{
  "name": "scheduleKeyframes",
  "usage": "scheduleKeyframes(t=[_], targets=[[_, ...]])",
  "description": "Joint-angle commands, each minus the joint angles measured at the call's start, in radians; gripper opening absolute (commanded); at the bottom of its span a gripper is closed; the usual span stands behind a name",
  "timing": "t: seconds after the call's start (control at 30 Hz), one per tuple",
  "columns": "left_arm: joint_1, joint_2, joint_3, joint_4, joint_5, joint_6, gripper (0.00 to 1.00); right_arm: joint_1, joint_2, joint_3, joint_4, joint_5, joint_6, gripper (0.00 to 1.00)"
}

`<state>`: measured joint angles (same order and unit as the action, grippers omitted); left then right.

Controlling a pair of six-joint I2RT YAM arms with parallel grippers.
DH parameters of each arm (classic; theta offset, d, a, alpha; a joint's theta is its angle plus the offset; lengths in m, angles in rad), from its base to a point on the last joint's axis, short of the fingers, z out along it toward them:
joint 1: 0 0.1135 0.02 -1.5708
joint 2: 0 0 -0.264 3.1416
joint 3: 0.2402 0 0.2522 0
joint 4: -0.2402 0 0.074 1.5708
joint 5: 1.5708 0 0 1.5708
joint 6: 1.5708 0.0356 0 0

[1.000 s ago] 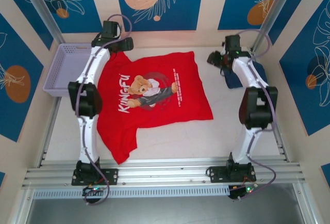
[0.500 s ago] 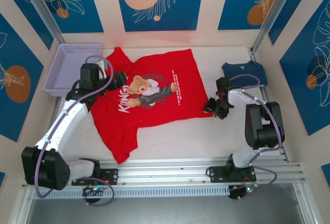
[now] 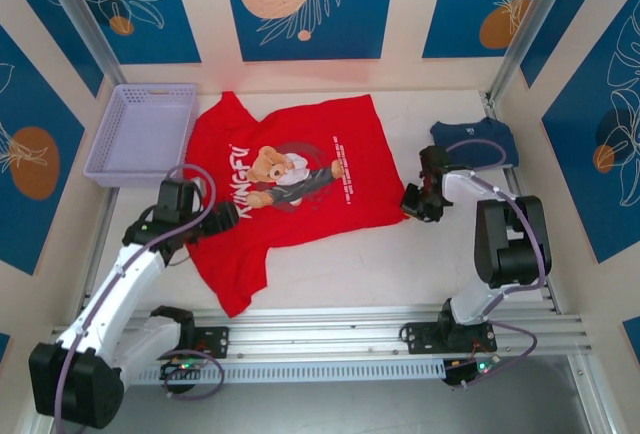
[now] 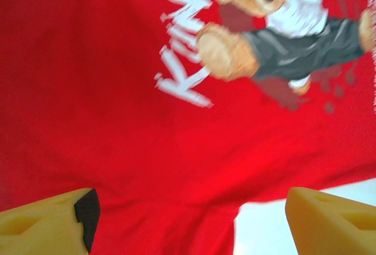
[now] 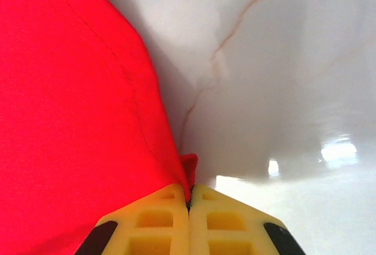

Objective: Fold the inside-out t-shirt

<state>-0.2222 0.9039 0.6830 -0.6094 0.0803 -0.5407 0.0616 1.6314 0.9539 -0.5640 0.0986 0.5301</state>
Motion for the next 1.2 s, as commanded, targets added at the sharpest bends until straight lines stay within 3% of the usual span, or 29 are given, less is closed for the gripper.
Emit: scheduleKeyframes(t=[0.0, 0.2, 0.47, 0.67, 0.8, 0.87, 1.0, 1.17], targets=[[-0.045, -0.054, -0.048, -0.123, 0.004, -0.066, 0.81, -0.081, -0.052, 0.053, -0.004, 0.025, -0.027, 0.0], [-0.265, -0.077, -0.109, -0.162, -0.06, -0.154, 0.76, -0.162, -0.032, 0.105, 0.018, -0.011, -0.029, 0.0], [-0.51, -0.026, -0.123, -0.184, -0.054, -0.23, 0.62, -0.158, -0.022, 0.101, 0.023, -0.038, -0.047, 0.0], [-0.6, 0.028, -0.131, -0.066, -0.024, -0.183, 0.56, -0.158, -0.017, 0.079, 0.041, -0.069, -0.05, 0.0], [-0.694, 0.079, -0.101, -0.106, -0.01, -0.265, 0.53, -0.154, -0.029, 0.081, 0.035, -0.076, -0.057, 0.0], [-0.765, 0.098, -0.1, -0.166, -0.041, -0.351, 0.53, -0.154, -0.03, 0.078, 0.037, -0.077, -0.059, 0.0], [-0.89, 0.06, -0.147, -0.098, -0.01, -0.484, 0.59, -0.154, -0.023, 0.08, 0.039, -0.082, -0.063, 0.0], [-0.95, 0.118, -0.186, 0.02, 0.016, -0.528, 0.63, -0.154, -0.023, 0.082, 0.041, -0.088, -0.067, 0.0]])
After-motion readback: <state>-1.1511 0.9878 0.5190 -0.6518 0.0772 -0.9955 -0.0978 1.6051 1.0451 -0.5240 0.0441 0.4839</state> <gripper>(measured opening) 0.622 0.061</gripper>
